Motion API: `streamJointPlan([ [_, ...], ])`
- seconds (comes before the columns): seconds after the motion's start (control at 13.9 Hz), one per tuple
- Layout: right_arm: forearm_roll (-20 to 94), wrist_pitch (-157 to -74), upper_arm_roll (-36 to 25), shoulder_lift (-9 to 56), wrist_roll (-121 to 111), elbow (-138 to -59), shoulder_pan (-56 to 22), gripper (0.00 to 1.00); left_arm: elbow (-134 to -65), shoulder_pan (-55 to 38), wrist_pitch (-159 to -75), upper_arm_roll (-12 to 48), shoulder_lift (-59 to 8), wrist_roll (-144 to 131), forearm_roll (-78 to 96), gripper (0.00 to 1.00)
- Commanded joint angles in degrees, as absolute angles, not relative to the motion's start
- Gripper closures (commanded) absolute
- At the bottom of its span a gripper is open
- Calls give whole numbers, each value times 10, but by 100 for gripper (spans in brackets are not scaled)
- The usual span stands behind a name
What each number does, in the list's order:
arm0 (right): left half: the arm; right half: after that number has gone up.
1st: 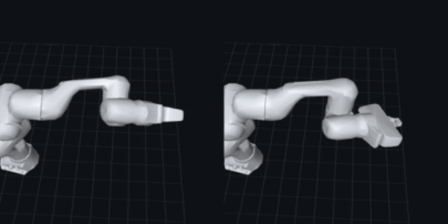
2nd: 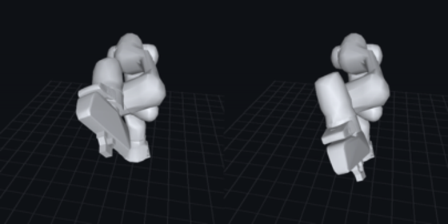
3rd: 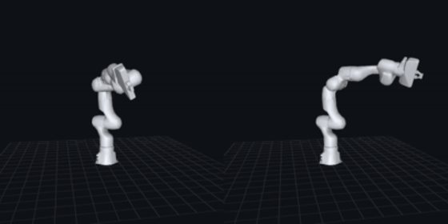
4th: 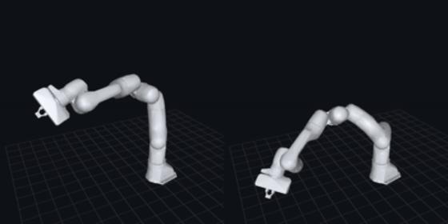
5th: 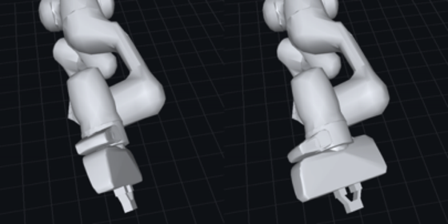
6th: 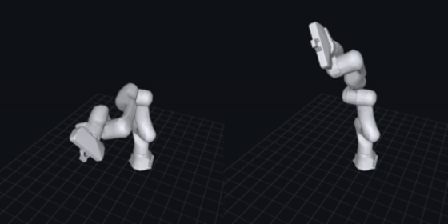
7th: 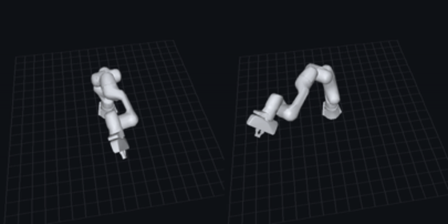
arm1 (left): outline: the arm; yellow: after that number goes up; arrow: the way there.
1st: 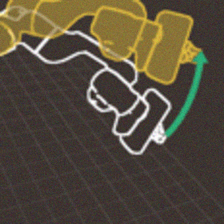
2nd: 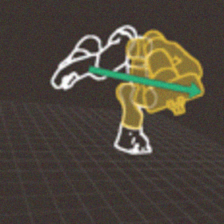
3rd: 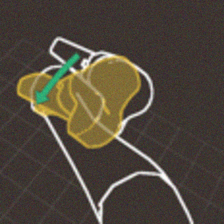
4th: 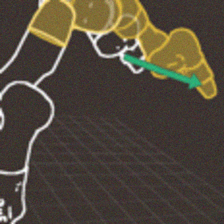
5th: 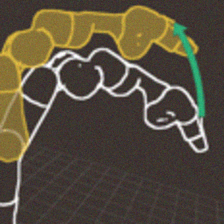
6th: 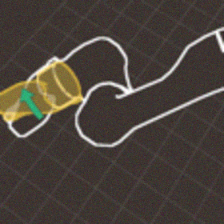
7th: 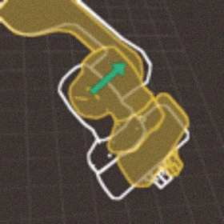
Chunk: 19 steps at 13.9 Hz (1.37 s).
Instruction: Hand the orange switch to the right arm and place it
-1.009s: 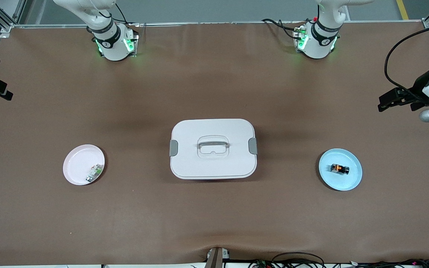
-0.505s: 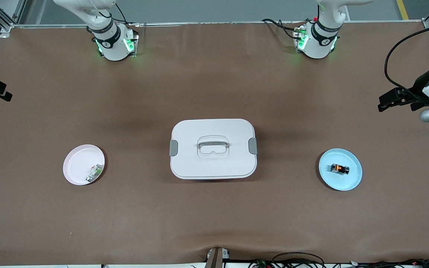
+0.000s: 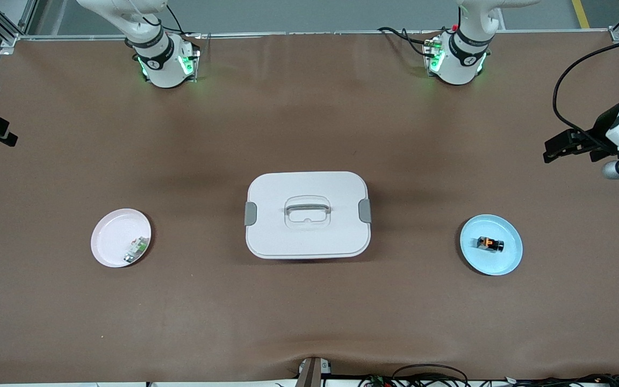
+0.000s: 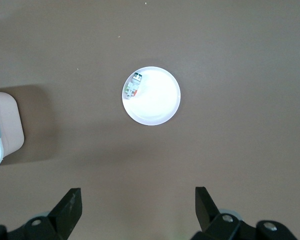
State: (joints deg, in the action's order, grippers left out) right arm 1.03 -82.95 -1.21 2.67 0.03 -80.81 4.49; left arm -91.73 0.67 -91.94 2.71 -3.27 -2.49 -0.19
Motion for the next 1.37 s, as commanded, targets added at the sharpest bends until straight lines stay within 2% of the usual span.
streamJointPlan([
  [0.0,14,-831,-6,22,6,-808,53,0,-911,4,-916,28,-39,-33,-4,0],
  [0.22,15,-830,-6,22,8,-808,53,0,-912,2,-916,29,-44,-33,-3,0],
  [0.43,15,-831,-6,22,8,-808,53,0,-912,12,-922,29,-79,-19,-3,0],
  [1.3,15,-834,-7,22,8,-809,56,0,-924,5,-1056,28,-198,44,-53,0],
])
